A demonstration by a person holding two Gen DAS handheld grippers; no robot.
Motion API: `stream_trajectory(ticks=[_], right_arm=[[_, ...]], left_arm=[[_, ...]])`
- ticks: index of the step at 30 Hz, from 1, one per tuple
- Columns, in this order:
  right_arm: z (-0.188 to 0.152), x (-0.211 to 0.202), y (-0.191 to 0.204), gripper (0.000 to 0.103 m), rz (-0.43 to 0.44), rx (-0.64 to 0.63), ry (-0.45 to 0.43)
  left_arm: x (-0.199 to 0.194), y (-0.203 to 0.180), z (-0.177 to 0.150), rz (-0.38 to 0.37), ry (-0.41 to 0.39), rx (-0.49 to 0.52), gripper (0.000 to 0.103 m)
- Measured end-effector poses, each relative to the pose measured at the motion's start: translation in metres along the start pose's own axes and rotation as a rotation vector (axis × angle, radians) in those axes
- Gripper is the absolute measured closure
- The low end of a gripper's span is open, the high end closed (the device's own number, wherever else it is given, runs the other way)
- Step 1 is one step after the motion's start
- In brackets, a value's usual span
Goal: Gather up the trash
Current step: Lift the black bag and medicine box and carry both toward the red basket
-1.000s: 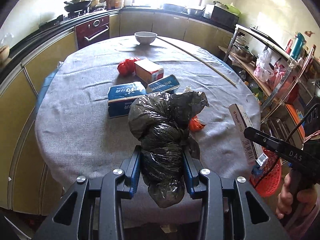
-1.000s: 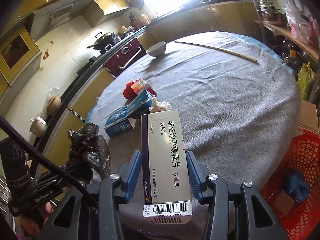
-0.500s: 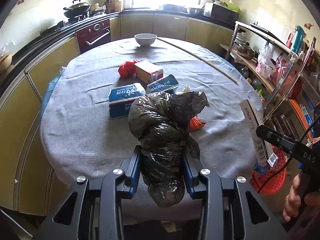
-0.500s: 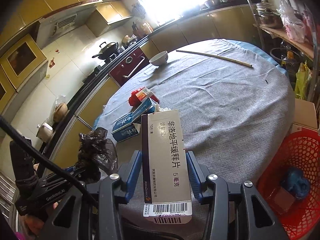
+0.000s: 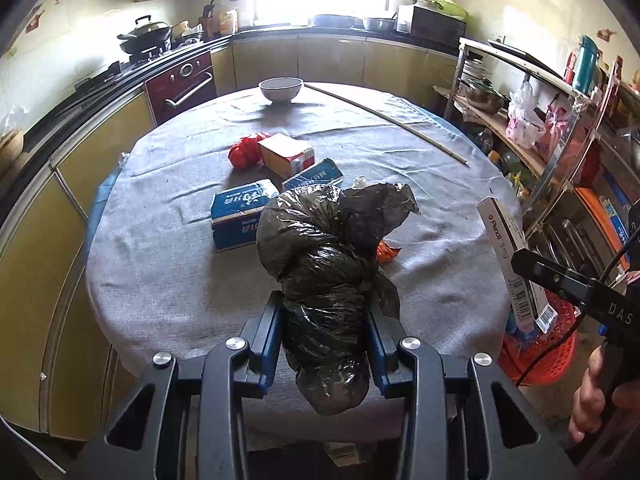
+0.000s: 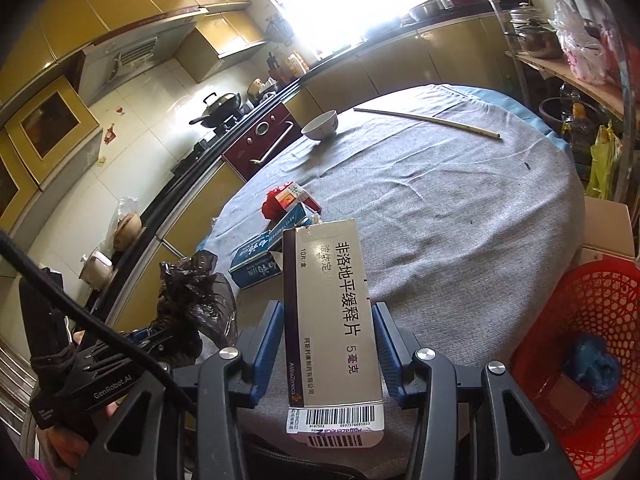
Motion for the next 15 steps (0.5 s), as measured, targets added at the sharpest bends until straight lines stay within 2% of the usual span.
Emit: stream_trajectory(ticks=[15], right_arm=[[-0.002,-0.017,-0.019,0.055,0.013,0.048,-0.044]], left_arm=[[-0.002,-0.028,-0.002,0.002,0.005,0.074,0.064]])
Point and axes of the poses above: each gripper's, at about its wrist camera, not at the fingertips, and x roughly the way its jaws point, y to its left, z to its top, the point moved 4 cm from there along x, roughly the way its jaws point, and after that the axes turned 15 degrees about z, right-handed, at the moved point
